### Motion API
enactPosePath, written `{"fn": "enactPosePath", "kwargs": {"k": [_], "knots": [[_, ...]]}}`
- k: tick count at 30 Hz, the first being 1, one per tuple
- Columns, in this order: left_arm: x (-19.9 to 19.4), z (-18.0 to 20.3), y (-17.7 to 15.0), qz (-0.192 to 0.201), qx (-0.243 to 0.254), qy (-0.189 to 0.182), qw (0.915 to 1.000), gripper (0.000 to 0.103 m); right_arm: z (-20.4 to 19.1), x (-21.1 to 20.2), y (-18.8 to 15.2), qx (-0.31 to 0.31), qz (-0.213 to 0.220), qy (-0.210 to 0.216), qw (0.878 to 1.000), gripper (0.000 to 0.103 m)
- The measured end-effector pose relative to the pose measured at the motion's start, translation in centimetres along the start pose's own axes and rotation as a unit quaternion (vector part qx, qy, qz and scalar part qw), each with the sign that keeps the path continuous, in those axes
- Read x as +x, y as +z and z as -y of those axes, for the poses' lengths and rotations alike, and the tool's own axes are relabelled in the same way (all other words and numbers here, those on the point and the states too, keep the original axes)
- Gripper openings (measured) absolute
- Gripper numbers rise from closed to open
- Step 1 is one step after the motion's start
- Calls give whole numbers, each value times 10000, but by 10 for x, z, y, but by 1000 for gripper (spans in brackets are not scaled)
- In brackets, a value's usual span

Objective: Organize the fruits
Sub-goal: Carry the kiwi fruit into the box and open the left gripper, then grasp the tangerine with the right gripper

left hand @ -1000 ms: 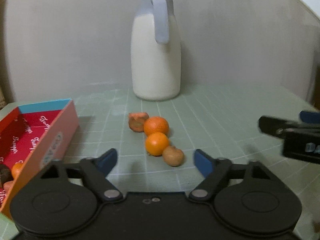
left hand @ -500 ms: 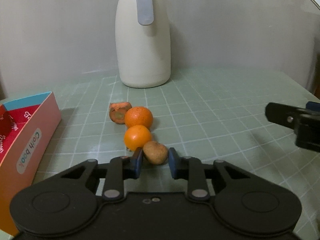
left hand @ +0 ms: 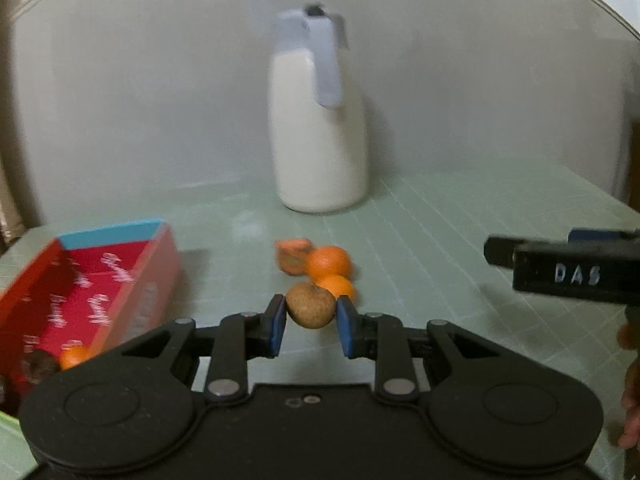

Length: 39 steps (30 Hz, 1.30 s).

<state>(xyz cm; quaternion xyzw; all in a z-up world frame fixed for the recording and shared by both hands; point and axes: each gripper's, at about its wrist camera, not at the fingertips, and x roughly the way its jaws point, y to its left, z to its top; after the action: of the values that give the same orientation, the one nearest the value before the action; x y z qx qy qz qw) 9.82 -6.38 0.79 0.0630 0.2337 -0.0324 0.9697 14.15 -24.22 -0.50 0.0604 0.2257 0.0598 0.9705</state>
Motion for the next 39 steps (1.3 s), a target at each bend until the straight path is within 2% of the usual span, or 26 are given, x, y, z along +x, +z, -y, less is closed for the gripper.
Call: {"fn": "enactPosePath", "kwargs": {"k": [6, 10, 18, 20, 21, 22, 23, 26, 39], "knots": [[-25, -40, 2, 275, -176, 424, 9986, 18, -30, 2, -2, -205, 19, 187, 9996, 97], [-32, -71, 0, 298, -370, 739, 9961, 18, -46, 5, -3, -249, -4, 329, 9991, 97], [-43, -133, -19, 311, -876, 1528, 9839, 21, -72, 12, -7, -406, -34, 506, 9979, 97], [-44, -144, -26, 237, -1035, 1575, 9818, 34, -77, 12, -7, -446, -15, 550, 9975, 97], [-45, -148, -28, 199, -1113, 1568, 9811, 58, -78, 11, -7, -473, 9, 582, 9972, 97], [-47, -150, -30, 219, -1162, 1586, 9802, 88, -80, 10, -7, -505, 34, 618, 9968, 97], [-51, -150, -31, 342, -1179, 1676, 9782, 93, -82, 10, -7, -538, 49, 647, 9964, 97], [-59, -150, -31, 522, -987, 1718, 9788, 92, -87, 13, -9, -624, -33, 699, 9956, 97], [-53, -149, -33, 467, -894, 1625, 9815, 93, -112, 36, -8, -831, -294, 948, 9916, 96]]}}
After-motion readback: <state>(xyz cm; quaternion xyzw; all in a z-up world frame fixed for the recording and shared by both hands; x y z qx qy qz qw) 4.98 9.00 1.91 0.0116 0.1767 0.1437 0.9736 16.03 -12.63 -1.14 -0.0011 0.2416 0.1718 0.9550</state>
